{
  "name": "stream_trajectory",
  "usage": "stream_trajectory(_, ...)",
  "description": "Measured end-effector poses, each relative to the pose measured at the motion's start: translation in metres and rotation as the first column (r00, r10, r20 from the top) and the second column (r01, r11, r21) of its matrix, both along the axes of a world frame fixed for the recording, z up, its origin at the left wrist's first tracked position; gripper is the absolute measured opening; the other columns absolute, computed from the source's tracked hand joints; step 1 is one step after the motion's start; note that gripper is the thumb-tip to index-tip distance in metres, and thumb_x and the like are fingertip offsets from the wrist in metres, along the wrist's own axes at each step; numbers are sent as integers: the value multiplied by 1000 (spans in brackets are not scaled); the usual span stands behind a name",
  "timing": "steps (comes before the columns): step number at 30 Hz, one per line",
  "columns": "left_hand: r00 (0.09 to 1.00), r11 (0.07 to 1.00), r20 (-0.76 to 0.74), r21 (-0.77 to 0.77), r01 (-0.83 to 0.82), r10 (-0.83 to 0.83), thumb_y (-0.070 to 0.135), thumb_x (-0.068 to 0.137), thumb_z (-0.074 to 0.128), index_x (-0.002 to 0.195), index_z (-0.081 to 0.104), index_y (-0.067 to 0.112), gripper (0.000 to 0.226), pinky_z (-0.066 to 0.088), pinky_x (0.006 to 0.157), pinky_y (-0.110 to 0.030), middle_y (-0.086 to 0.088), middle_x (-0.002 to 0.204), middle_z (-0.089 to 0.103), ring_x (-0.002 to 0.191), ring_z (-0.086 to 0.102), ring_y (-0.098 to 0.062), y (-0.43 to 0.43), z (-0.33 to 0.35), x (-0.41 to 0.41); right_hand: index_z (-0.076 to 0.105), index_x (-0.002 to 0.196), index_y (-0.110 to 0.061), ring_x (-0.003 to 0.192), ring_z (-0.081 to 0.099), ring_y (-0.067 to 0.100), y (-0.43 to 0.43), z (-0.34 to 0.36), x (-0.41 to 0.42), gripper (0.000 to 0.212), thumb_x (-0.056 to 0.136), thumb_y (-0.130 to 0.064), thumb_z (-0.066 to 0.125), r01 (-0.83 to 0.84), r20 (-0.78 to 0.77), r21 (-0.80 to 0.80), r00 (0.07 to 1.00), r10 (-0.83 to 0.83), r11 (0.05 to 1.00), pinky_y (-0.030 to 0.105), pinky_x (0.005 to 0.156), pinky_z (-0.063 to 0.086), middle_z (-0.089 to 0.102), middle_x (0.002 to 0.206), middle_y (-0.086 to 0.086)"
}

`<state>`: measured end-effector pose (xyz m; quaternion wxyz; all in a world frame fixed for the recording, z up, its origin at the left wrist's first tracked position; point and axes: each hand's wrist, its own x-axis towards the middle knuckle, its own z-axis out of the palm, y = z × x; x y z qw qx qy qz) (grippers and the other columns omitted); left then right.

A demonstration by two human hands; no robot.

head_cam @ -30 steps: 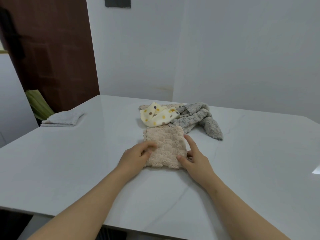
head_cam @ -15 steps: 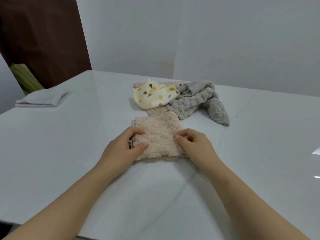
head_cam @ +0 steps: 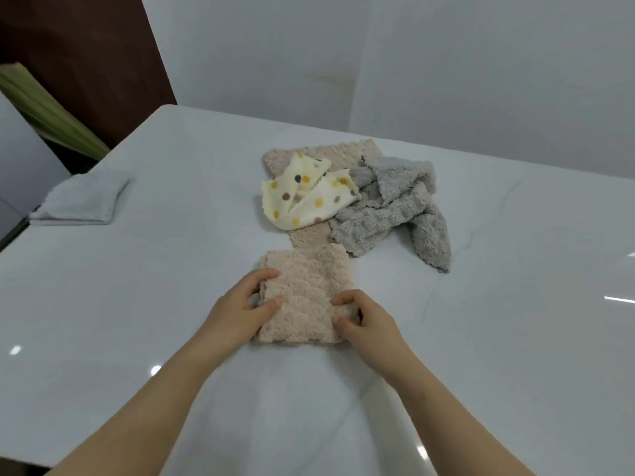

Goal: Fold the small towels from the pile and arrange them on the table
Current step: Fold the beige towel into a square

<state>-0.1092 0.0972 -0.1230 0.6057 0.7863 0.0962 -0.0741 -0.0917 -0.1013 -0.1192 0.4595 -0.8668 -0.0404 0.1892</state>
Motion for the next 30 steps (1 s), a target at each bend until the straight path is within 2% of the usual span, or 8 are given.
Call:
stream_trajectory(4,997,1000,-74,-30,-2,0,10,87,61,97,52,42,35,50,69,-14,21,101,52,89,58,4,-3,24,-2,55,92,-28,63,45,10,2,17,-11,19,87,-10,55,100,-127,66,988,-91,993,22,62,39,48,73,-4)
stream_trajectory(8,998,999,-60,-34,25,-27,13,86,63,98,53,38,30,52,64,-14,15,104,51,88,57,2,-12,43,4,57,86,-27,65,44,13,-5,34,-16,26,82,-2,51,213,-162,144,969,-189,967,22,61,37,49,80,2)
stream_trajectory(11,996,996,-48,-36,80,-82,14,85,64,97,52,43,34,52,79,-25,8,113,50,97,60,-12,-26,54,15,57,84,-24,62,41,11,-20,46,-13,28,80,2,48,278,-139,200,957,-254,940,20,57,35,50,81,2)
stream_trajectory(13,992,992,-36,-35,122,-123,14,86,64,99,52,46,36,50,90,-32,7,120,50,103,58,-11,-41,59,23,57,84,-22,65,41,13,-36,53,-11,27,80,3,47,317,-124,233,948,-295,920,21,58,35,51,83,0)
stream_trajectory(17,985,985,21,-29,169,-169,14,87,62,100,52,46,36,48,86,-22,13,120,47,103,56,-2,-85,68,47,58,83,-22,69,44,17,-77,64,4,28,79,3,47,388,-85,260,921,-379,884,29,62,37,54,83,2)
stream_trajectory(20,983,984,60,-17,176,-175,15,87,63,105,52,42,34,42,98,-28,13,121,47,118,44,-6,-128,70,69,57,82,-21,69,45,18,-117,72,23,28,79,5,47,412,-48,283,908,-416,866,28,62,39,55,83,1)
stream_trajectory(22,981,984,83,-6,176,-175,16,87,62,108,51,39,33,38,96,-25,13,121,46,117,39,-4,-156,71,83,56,82,-21,71,46,18,-144,75,36,28,80,5,46,419,-41,298,903,-427,858,28,63,40,55,84,1)
stream_trajectory(30,992,994,71,-17,108,-106,17,89,59,117,49,32,34,33,99,-22,16,121,42,120,38,-2,-305,60,144,56,93,-24,83,53,19,-288,66,112,26,86,0,46,379,-84,301,925,-371,875,39,80,49,57,96,-3)
